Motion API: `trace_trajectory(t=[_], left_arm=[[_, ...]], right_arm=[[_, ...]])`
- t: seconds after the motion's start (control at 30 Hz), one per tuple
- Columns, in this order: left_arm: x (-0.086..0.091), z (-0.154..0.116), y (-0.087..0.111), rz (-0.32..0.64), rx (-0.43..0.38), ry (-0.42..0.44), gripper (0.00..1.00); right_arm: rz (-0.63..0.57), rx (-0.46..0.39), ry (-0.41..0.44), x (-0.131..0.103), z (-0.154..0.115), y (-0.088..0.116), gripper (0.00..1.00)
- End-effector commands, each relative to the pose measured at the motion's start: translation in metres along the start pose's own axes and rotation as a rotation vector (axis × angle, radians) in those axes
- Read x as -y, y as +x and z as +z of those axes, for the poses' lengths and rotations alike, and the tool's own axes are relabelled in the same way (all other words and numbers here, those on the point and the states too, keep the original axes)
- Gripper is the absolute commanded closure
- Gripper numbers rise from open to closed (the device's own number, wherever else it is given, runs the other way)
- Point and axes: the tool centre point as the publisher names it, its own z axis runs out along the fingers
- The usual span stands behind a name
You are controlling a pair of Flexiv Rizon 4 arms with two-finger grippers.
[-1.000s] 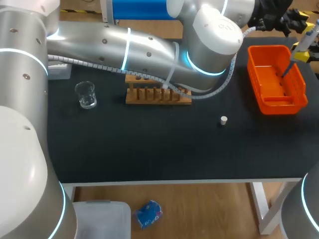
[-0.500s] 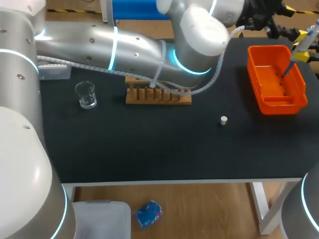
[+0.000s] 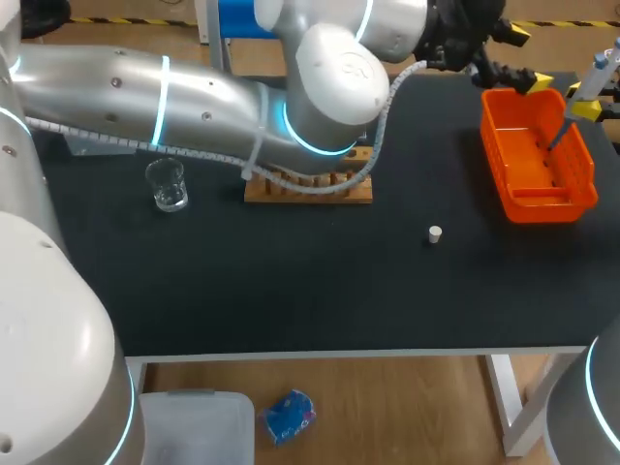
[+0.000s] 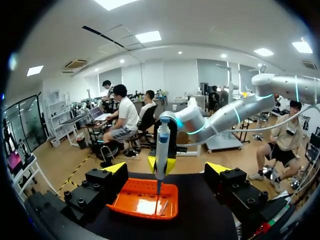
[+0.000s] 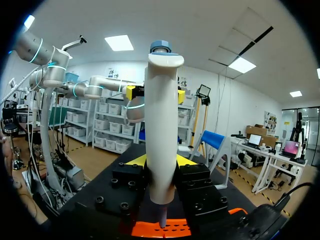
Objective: Invert the test tube, pick up the pipette, mount the tip to pipette, aspirate from beaker and dispense into the tube, eject the tip, return the pipette, and cap with the stopper.
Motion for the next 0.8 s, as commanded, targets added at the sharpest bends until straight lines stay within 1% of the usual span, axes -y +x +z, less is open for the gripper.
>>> trace_trajectory(t=[0.03,0.23,0.27,0.4,0.47,0.53,0.57,0.63,0.7,0.73,0.77,0.8], left_arm=[[0.003,-0.003,-0.001,-0.001,-0.003,-0.018,0.00],[0.003,-0.003,-0.001,-0.001,-0.003,-0.018,0.00],[0.000,-0.008,0.001,0.040,-0.009,-0.041,0.00],[-0.018,-0.049,0.011,0.069,0.037,-0.095,0.00],[-0.027,-0.071,0.016,0.092,0.066,-0.100,0.00],[-0.037,-0.089,0.021,0.127,0.059,-0.106,0.00],[-0.042,-0.097,0.023,0.127,0.066,-0.104,0.00],[-0.053,-0.109,0.027,0.149,0.058,-0.098,0.00],[-0.065,-0.118,0.029,0.138,0.068,-0.101,0.00],[-0.070,-0.121,0.030,0.144,0.045,-0.094,0.00],[-0.076,-0.122,0.031,0.122,0.033,-0.106,0.00],[-0.083,-0.124,0.031,0.079,0.048,-0.129,0.00]], right_arm=[[0.000,0.000,0.002,-0.001,0.000,0.000,1.00],[0.000,0.000,0.002,-0.001,0.000,0.000,1.00],[0.000,0.000,0.002,-0.001,0.000,0.000,1.00],[0.000,0.000,0.002,-0.001,0.000,0.000,1.00],[0.000,0.000,0.002,-0.001,0.000,0.000,1.00],[0.000,0.000,0.002,-0.001,0.000,0.000,1.00],[0.000,0.000,0.002,-0.001,0.000,0.000,1.00],[0.000,0.000,0.002,-0.001,0.000,0.000,1.00],[0.000,0.000,0.002,-0.001,0.000,0.000,1.00],[0.000,0.000,0.002,-0.001,0.000,0.000,1.00],[0.000,0.000,0.002,-0.001,0.000,0.000,1.00],[0.000,0.000,0.002,-0.001,0.000,0.000,1.00]])
